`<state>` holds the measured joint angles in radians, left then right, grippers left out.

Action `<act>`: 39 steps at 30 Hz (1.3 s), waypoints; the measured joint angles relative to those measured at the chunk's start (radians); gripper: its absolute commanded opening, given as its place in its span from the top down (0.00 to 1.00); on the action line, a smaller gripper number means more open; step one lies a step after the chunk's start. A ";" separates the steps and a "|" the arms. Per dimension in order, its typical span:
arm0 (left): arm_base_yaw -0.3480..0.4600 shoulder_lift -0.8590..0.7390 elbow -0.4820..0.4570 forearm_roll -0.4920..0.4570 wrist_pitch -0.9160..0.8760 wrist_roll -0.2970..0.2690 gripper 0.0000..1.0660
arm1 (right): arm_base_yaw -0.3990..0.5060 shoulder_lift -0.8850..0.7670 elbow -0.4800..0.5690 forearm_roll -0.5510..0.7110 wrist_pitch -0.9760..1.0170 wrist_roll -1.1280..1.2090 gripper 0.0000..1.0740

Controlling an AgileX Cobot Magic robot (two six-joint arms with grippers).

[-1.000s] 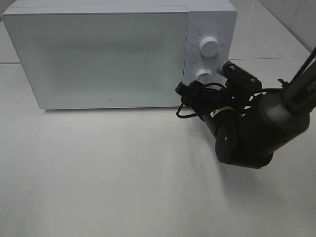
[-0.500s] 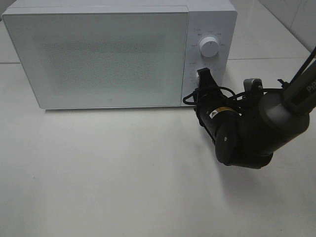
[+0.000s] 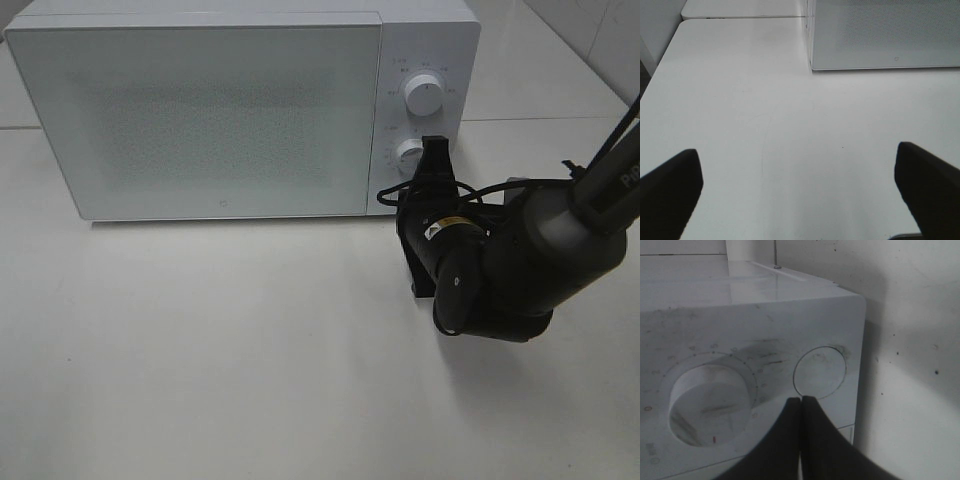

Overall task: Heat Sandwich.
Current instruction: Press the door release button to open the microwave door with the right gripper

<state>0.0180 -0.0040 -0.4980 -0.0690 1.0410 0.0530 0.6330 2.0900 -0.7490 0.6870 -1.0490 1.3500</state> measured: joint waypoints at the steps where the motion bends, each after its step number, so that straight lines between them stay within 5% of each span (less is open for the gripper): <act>1: 0.000 0.000 0.000 0.000 0.000 0.000 0.06 | 0.000 0.000 0.000 -0.005 0.000 0.004 1.00; 39: 0.000 0.000 0.000 0.000 0.000 0.000 0.06 | -0.072 0.005 -0.017 -0.113 0.065 0.013 1.00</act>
<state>0.0180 -0.0040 -0.4980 -0.0690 1.0410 0.0530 0.5610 2.0950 -0.7660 0.5740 -0.9840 1.3630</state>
